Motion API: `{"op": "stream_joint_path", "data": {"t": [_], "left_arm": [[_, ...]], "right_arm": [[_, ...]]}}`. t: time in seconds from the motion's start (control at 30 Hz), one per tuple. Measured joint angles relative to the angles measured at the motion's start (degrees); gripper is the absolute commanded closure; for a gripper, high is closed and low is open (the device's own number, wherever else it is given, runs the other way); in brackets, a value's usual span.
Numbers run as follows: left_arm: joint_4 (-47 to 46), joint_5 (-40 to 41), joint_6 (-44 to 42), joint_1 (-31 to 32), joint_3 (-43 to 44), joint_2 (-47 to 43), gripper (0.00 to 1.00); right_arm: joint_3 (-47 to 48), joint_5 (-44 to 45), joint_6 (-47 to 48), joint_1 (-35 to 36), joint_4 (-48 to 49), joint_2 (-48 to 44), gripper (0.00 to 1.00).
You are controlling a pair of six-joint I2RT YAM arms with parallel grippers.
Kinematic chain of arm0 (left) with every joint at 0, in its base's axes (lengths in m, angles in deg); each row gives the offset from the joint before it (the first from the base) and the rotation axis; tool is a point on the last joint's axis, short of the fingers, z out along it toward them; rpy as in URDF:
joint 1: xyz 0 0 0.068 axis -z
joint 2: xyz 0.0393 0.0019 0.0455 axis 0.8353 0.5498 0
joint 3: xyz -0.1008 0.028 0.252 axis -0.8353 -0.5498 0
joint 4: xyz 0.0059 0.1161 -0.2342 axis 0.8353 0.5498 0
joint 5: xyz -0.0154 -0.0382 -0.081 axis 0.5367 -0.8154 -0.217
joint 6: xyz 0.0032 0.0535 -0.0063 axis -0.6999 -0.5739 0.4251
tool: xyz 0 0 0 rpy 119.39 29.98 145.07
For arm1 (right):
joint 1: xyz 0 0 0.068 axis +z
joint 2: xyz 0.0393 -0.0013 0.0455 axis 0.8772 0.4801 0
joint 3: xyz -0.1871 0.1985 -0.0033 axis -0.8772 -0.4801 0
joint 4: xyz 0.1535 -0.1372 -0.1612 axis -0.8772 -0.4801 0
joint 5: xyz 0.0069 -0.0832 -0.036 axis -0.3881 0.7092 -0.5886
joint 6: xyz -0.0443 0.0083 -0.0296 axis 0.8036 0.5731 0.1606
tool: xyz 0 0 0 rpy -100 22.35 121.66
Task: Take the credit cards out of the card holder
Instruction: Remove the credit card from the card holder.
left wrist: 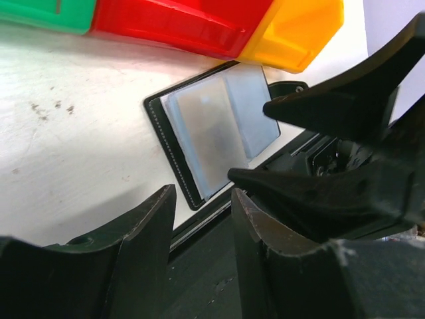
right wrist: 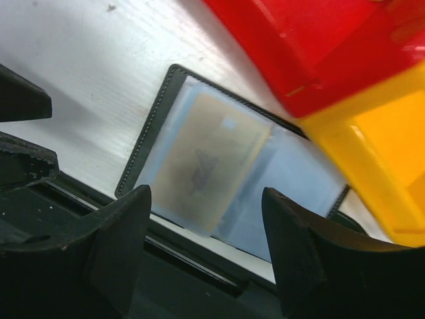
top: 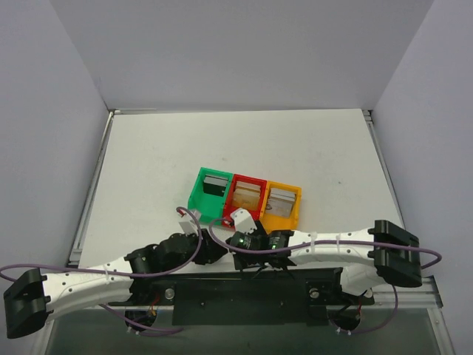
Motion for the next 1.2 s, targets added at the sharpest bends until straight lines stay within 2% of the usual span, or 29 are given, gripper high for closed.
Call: {"op": "stream_joint_path", "data": {"t": [0.23,0.5,0.73,0.9,1.2], "left_arm": [[5.11,3.19,4.44,0.00,-3.17,-6.19,0.53],[9.33,4.83,6.12,0.00,-3.98,-10.58,0.53],[9.70,4.85,6.54,0.00,-4.00,-10.32,0.53],[9.60,4.83,6.64,0.00,-4.00,-8.85,0.53],[6.71,4.55,6.29,0.00,-4.00,-6.25,0.53]], "right_arm": [[1.27,-1.62,-0.83,2.32,3.06,8.17,0.53],[1.55,-1.92,-2.12,2.73,4.04,10.05,0.64],[1.55,-0.94,-3.10,2.78,3.23,10.05,0.73],[1.55,-0.44,-3.48,2.80,2.45,10.05,0.76],[1.55,0.87,-5.79,2.86,1.36,10.36,0.89]]}}
